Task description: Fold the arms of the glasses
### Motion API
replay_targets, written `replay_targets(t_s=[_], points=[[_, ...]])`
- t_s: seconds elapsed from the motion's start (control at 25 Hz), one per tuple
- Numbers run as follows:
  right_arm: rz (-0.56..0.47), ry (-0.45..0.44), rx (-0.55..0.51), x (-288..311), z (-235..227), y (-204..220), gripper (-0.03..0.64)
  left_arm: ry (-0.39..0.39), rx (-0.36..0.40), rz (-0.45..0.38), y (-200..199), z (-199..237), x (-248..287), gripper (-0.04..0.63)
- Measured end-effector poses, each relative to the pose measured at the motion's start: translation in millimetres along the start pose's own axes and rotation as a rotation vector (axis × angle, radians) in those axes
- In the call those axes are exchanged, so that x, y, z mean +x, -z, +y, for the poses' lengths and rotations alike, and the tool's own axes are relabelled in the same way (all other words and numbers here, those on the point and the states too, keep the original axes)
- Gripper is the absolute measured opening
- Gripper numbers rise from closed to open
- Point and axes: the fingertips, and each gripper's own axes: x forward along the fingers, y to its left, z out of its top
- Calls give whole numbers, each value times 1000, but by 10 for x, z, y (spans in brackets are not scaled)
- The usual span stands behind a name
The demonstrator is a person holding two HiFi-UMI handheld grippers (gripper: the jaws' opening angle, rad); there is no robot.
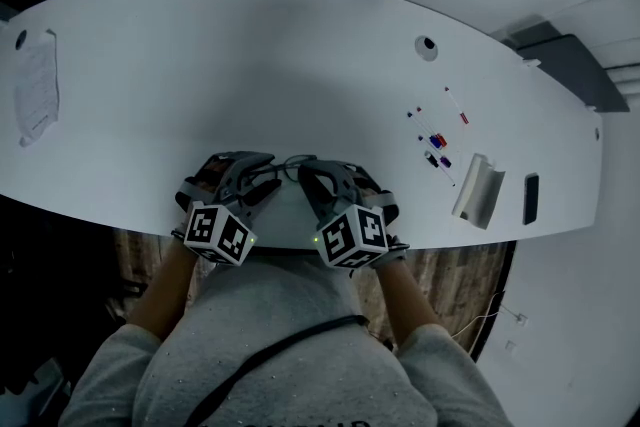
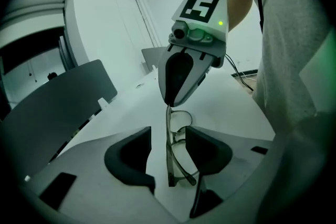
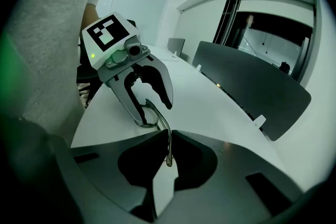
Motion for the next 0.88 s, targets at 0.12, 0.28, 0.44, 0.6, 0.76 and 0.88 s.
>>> replay_targets(t_s=[0.12, 0.28, 0.44, 0.6, 0.76, 0.88], points=[[17, 17, -6, 31, -20, 26, 31, -38, -42, -17, -3, 72, -42, 191], [40, 28, 0, 79, -30, 55, 31, -74, -54, -20, 16, 110, -91, 80], [57, 26, -16, 121, -9, 68, 31, -85, -57, 4, 89, 89, -104, 57], [69, 25, -24, 139, 9, 80, 31, -89, -59, 22, 134, 71, -115, 54], [72, 24, -23, 151, 36, 110, 31, -91, -66, 37, 154, 58, -114, 54], [73, 31, -23, 158, 40, 133, 31, -95, -71, 41, 165, 52, -100, 54]])
